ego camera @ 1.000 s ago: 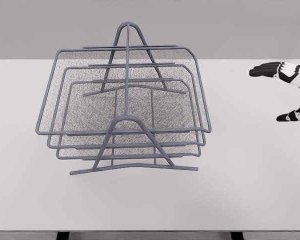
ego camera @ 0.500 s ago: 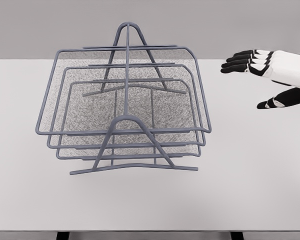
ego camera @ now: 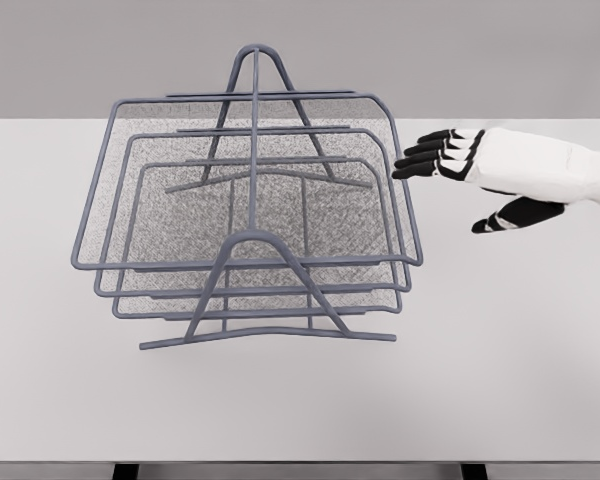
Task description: Pull out the upper folder box with right arm
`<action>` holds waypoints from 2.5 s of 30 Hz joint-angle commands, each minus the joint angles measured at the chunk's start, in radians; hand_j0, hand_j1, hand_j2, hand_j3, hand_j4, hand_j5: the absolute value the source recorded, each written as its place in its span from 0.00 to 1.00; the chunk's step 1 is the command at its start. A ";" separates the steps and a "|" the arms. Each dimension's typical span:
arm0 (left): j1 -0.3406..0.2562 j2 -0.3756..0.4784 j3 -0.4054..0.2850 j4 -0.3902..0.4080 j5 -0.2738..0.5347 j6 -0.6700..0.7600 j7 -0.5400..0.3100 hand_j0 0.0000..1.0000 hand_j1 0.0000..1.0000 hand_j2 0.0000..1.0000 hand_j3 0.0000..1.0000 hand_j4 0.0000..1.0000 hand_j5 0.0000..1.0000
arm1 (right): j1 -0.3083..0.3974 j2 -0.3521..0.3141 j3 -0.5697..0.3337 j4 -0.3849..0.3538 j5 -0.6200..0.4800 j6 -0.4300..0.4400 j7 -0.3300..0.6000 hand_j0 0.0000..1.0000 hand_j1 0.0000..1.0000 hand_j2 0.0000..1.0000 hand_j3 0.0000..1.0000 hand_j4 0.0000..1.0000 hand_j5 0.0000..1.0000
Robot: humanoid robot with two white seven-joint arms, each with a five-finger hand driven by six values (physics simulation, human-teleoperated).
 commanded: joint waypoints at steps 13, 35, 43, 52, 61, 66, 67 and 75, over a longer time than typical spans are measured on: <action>0.000 0.000 0.000 0.000 0.000 -0.001 0.000 1.00 1.00 1.00 1.00 1.00 1.00 | -0.031 0.053 0.057 0.022 0.057 0.003 -0.001 1.00 1.00 1.00 1.00 1.00 1.00; 0.000 0.000 0.000 0.000 0.000 0.000 0.000 1.00 1.00 1.00 1.00 1.00 1.00 | 0.009 0.039 0.101 0.067 0.111 0.003 -0.001 1.00 1.00 1.00 1.00 1.00 1.00; 0.000 0.000 0.000 0.000 0.000 0.000 0.000 1.00 1.00 1.00 1.00 1.00 1.00 | 0.021 -0.011 0.100 0.065 0.109 0.003 -0.001 1.00 1.00 1.00 1.00 1.00 1.00; 0.000 0.000 0.000 0.000 0.000 -0.001 0.000 1.00 1.00 1.00 1.00 1.00 1.00 | 0.028 -0.064 0.094 0.067 0.099 0.003 -0.001 1.00 1.00 1.00 1.00 1.00 1.00; 0.000 0.000 0.000 0.000 0.000 0.000 0.000 1.00 1.00 1.00 1.00 1.00 1.00 | 0.043 -0.111 0.089 0.068 0.091 0.003 -0.001 1.00 1.00 1.00 1.00 1.00 1.00; 0.000 0.000 0.000 0.000 0.000 -0.001 0.000 1.00 1.00 1.00 1.00 1.00 1.00 | 0.044 -0.131 0.089 0.071 0.091 0.003 -0.001 1.00 1.00 1.00 1.00 1.00 1.00; 0.000 0.000 0.002 0.000 0.000 0.000 0.000 1.00 1.00 1.00 1.00 1.00 1.00 | 0.044 -0.137 0.089 0.071 0.089 0.003 -0.001 1.00 1.00 1.00 1.00 1.00 1.00; 0.000 0.000 0.000 0.000 0.000 0.000 0.000 1.00 1.00 1.00 1.00 1.00 1.00 | 0.060 -0.186 0.089 0.076 0.068 0.003 -0.001 1.00 1.00 1.00 1.00 1.00 1.00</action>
